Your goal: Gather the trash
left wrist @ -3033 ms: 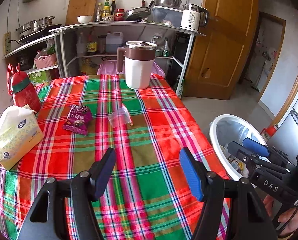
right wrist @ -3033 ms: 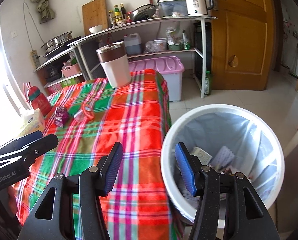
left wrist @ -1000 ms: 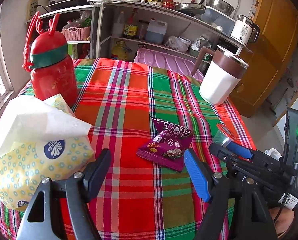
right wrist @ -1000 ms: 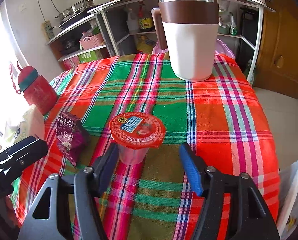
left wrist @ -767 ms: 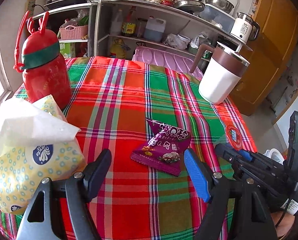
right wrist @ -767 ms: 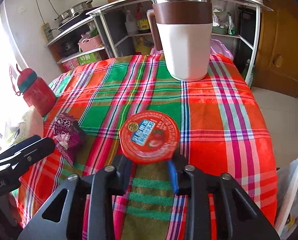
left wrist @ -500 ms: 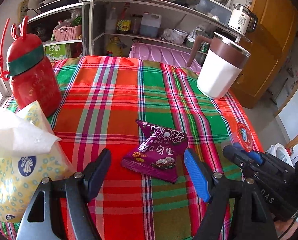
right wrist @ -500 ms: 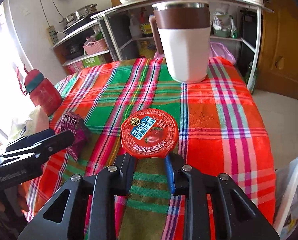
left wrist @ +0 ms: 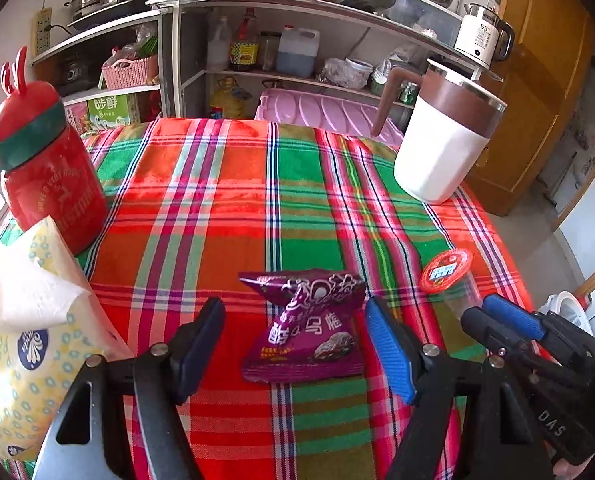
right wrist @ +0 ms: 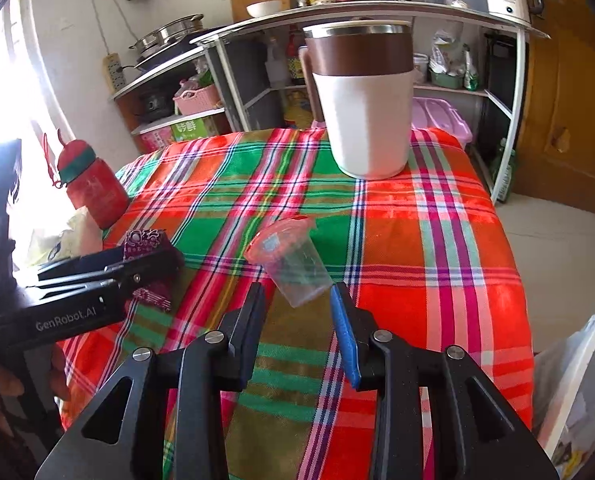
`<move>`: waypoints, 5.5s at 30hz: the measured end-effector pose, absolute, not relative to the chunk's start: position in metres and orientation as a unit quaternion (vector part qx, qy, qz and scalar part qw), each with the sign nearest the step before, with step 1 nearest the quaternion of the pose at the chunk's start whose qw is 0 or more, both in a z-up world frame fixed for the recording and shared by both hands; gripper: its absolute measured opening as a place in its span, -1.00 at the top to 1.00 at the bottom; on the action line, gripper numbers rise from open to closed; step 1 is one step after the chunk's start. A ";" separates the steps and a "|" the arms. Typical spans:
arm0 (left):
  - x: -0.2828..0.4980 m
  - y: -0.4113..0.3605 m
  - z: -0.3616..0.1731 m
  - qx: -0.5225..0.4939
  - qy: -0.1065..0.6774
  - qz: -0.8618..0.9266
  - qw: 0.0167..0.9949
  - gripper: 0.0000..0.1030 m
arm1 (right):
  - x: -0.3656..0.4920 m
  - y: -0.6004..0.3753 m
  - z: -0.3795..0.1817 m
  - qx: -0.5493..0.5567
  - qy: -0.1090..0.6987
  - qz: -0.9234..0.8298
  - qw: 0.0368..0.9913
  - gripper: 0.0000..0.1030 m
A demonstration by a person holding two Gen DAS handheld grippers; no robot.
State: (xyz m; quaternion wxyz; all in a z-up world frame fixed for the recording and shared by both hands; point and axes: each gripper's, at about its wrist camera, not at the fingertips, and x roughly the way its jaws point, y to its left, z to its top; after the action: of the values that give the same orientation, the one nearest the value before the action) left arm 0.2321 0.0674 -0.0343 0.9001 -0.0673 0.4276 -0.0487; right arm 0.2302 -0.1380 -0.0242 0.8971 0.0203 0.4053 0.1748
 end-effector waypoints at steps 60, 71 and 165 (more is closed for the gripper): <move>0.121 -0.034 0.037 -0.018 0.354 -0.143 0.924 0.22 | 0.124 -0.225 0.032 0.062 0.351 0.115 0.927 0.44; 0.096 -0.110 0.044 0.013 0.346 -0.205 0.915 0.22 | 0.081 -0.294 0.046 0.081 0.332 0.063 0.938 0.44; -0.023 -0.172 0.026 0.037 0.303 -0.174 0.936 -0.36 | -0.080 -0.354 0.032 0.089 0.272 -0.092 0.954 0.08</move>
State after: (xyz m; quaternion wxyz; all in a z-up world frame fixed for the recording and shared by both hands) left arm -0.0225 -0.1719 0.0256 0.9362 0.0369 0.3032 -0.1742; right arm -0.0797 -0.3544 0.0325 0.9538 0.0885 0.2718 -0.0921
